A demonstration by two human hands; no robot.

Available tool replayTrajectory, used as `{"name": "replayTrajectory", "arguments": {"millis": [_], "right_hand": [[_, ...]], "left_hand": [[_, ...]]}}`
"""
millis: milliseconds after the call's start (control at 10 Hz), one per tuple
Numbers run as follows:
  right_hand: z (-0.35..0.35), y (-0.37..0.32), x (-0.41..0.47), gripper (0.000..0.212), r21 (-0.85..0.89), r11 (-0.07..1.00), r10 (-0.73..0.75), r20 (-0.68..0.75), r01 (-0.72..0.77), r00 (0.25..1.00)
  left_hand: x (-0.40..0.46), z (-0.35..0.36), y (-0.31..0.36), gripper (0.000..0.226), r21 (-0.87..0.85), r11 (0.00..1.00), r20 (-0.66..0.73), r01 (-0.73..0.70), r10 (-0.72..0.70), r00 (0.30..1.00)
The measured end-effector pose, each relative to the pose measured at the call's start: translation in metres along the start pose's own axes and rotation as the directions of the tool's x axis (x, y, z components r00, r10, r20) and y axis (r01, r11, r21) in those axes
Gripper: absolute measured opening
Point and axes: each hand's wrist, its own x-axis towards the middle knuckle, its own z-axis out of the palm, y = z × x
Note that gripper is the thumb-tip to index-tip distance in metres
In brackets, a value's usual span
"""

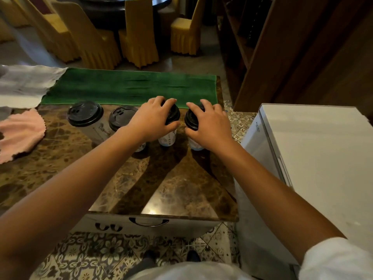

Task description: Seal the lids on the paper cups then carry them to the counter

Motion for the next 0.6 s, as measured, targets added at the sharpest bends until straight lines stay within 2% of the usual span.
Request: {"name": "replayTrajectory", "arguments": {"millis": [100,200,300,600], "right_hand": [[0.000,-0.007,-0.001,0.077,-0.018,0.997,0.069,-0.009,-0.069,0.998],[0.002,-0.017,-0.002,0.077,-0.008,0.992,0.130,-0.001,-0.130,0.992],[0.003,-0.024,-0.004,0.079,-0.011,0.981,0.195,0.021,-0.195,0.981],[-0.002,-0.039,-0.011,0.093,-0.064,0.958,0.280,0.013,-0.279,0.960]], "left_hand": [[0.005,-0.002,-0.006,0.077,-0.059,0.997,0.048,-0.059,0.061,0.997],[0.012,-0.011,-0.013,0.081,-0.022,0.993,0.145,-0.118,0.120,0.982],[0.018,-0.016,-0.021,0.083,-0.011,0.988,0.183,-0.153,0.152,0.971],[0.019,-0.016,-0.034,0.088,-0.021,0.974,0.163,-0.226,0.226,0.960]]}}
